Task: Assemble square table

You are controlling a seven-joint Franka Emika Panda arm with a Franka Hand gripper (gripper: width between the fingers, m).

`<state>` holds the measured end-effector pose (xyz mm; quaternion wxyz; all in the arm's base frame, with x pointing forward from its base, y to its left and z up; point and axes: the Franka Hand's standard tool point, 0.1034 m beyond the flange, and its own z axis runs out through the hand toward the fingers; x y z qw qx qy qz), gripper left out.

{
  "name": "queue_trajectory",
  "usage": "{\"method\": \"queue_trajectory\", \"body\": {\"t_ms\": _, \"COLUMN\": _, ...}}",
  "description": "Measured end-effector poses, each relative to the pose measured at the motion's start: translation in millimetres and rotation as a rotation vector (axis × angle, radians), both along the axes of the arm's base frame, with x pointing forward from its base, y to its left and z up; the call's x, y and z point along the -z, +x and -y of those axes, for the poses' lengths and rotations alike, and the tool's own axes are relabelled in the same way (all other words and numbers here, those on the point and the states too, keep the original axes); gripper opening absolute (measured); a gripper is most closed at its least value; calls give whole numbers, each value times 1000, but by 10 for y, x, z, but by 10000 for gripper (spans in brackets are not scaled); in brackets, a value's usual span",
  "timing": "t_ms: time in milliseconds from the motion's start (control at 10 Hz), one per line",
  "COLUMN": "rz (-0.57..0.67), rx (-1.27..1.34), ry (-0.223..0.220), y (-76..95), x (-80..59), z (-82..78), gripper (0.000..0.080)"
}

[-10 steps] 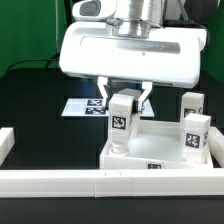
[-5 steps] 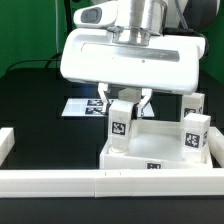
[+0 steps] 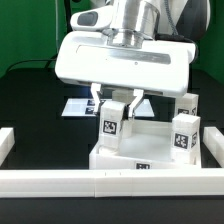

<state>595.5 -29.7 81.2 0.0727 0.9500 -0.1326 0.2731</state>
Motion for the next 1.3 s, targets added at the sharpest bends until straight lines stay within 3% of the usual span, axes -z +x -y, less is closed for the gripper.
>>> {"method": "queue_trajectory", "body": {"t_ms": 100, "rz": 0, "rx": 0, "ry": 0, "y": -1, "x": 1, "z": 0, "gripper": 477}}
{"method": "queue_trajectory", "body": {"t_ms": 200, "rz": 0, "rx": 0, "ry": 0, "y": -1, "x": 1, "z": 0, "gripper": 477}}
{"method": "queue_trajectory", "body": {"t_ms": 300, "rz": 0, "rx": -1, "ry": 0, "y": 1, "x": -2, "z": -1, "gripper": 610}}
{"method": "queue_trajectory", "body": {"t_ms": 400, "rz": -24, "rx": -5, "ry": 18, "y": 17, "x": -89, "z": 0, "gripper": 637}}
{"method": "queue_trajectory", "body": {"t_ms": 800, "rz": -58, "rx": -18, "ry": 71, "y": 101, "x": -438, "z": 33, "gripper": 649}}
{"method": "queue_trajectory", "body": {"t_ms": 1300, "rz": -100, "rx": -11, "ry": 75, "y": 90, "x": -346, "z": 92, "gripper": 649}}
